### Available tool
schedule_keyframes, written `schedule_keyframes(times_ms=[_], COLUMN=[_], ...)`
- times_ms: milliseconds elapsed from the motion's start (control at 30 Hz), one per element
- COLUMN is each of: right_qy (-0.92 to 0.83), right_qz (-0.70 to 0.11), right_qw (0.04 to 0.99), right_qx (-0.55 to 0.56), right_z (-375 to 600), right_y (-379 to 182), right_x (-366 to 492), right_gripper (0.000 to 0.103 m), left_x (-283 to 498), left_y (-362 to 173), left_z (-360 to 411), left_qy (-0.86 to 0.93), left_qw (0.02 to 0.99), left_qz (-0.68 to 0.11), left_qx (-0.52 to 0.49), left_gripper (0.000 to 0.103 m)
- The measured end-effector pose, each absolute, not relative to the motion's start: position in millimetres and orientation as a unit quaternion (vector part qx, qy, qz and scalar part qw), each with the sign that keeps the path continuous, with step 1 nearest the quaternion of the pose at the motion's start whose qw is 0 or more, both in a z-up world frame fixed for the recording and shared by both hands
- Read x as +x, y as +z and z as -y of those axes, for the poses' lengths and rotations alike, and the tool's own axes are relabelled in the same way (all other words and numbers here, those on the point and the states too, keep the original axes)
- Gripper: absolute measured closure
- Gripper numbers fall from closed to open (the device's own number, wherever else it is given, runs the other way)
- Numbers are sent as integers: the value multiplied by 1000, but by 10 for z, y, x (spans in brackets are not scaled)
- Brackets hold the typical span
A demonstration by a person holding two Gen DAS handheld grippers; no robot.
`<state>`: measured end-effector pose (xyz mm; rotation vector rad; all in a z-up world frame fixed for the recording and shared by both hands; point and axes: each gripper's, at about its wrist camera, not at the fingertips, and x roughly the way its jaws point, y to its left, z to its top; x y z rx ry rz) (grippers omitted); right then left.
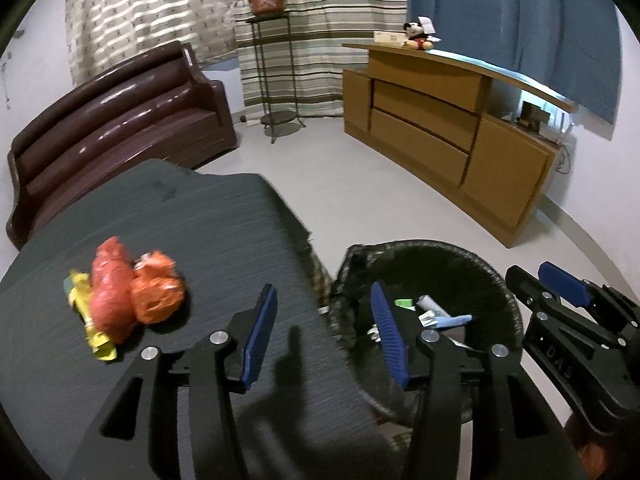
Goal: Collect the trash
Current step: 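Move both open tools back from the bin to the remaining pile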
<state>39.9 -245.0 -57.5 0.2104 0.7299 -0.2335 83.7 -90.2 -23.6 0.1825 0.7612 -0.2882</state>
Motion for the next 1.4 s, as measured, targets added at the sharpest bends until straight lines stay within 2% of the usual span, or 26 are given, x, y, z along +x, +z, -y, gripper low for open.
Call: schedule_keyframes(times_ms=[1233,1333,1400], right_qy=[63,70,75], right_qz=[-364,-365,-367], right_qw=[929,928,927], right_qx=[34,29,24], right_z=[420,301,220], right_y=[-268,-263,-272], right_x=[1140,1191,1217], right_gripper=[62,61,54], left_x=[929,931,934], left_y=[-285,-291,-299], left_z=[-1503,-1634,-1706], left_qy=[69,79,84], left_qw=[915,914,913], left_qz=[-398,-398,-399], left_qx=[2,-5,-10], left_gripper=[50,50,50])
